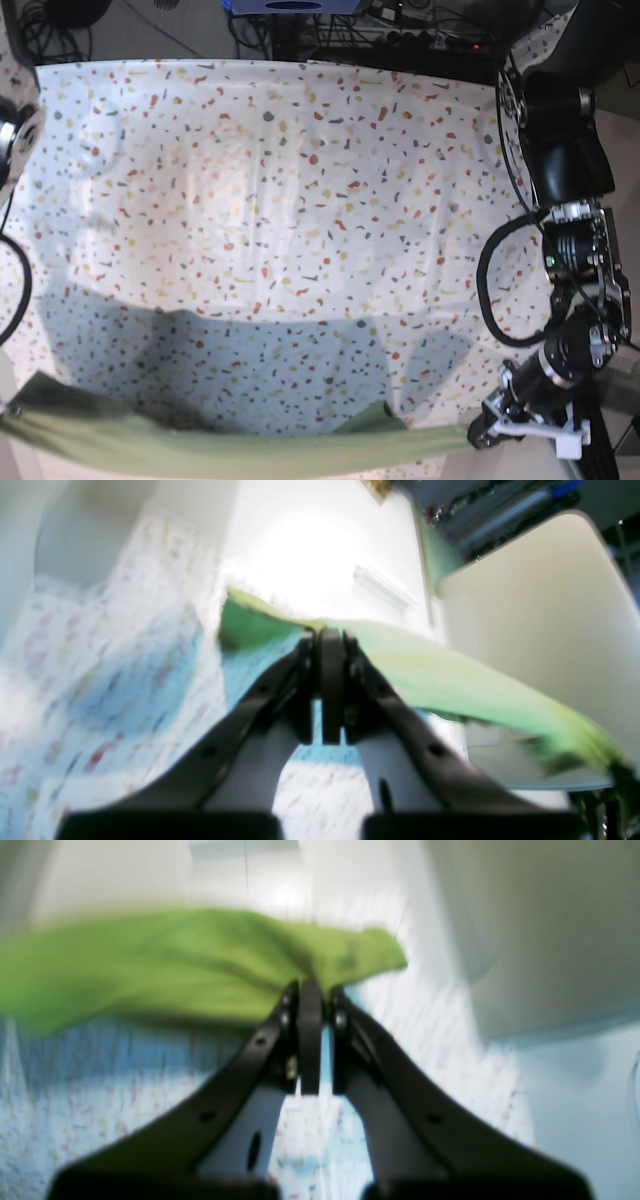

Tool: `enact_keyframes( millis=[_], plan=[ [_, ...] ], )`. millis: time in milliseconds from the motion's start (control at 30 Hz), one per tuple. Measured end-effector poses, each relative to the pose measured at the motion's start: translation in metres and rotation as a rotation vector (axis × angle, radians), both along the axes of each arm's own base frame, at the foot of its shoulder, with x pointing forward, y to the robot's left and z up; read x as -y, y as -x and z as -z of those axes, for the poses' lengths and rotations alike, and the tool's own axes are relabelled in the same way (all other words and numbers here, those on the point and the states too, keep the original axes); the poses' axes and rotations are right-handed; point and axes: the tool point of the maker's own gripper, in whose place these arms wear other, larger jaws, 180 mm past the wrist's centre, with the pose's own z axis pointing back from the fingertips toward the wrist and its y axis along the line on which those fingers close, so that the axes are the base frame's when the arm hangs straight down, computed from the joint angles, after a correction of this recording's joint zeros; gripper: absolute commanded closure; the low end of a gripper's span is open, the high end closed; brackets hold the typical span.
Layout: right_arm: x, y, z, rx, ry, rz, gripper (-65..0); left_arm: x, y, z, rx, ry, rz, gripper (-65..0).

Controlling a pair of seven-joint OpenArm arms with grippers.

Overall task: Layout the t-shirt on the table in an organized manner, then fold the t-shirt properly
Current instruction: 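Lift the shirt with both grippers and swing it open across the cloth, then lower the shirt flat and pull its edge taut with both grippers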

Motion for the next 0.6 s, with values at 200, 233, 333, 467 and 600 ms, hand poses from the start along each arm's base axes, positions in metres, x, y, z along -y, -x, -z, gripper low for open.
enact_keyframes(
  millis=[200, 233, 333, 467, 600],
  plan=[
    [-0.022, 0.067, 0.107, -0.218, -0.040, -0.017, 0.0, -0.007, 0.061, 0.090, -0.200, -0.028, 0.000, 0.0],
    [-0.025, 0.079, 0.122, -0.231, -0.043, -0.015, 0.0, -0.005, 0.074, 0.111, -0.258, -0.032, 0.011, 0.0],
    [-0.037, 0.115, 0.162, -0.284, -0.069, -0.015, 0.0, -0.008, 0.112, 0.165, -0.409, -0.029, 0.003, 0.0],
    [-0.033, 0.150, 0.195, -0.369, -0.071, 0.012, 0.0, -0.027, 0.143, 0.196, -0.455, -0.098, -0.054, 0.0],
    [-0.034, 0.161, 0.227, -0.399, -0.120, 0.037, 0.0, -0.023, 0.164, 0.222, -0.504, -0.282, 0.003, 0.0]
  ],
)
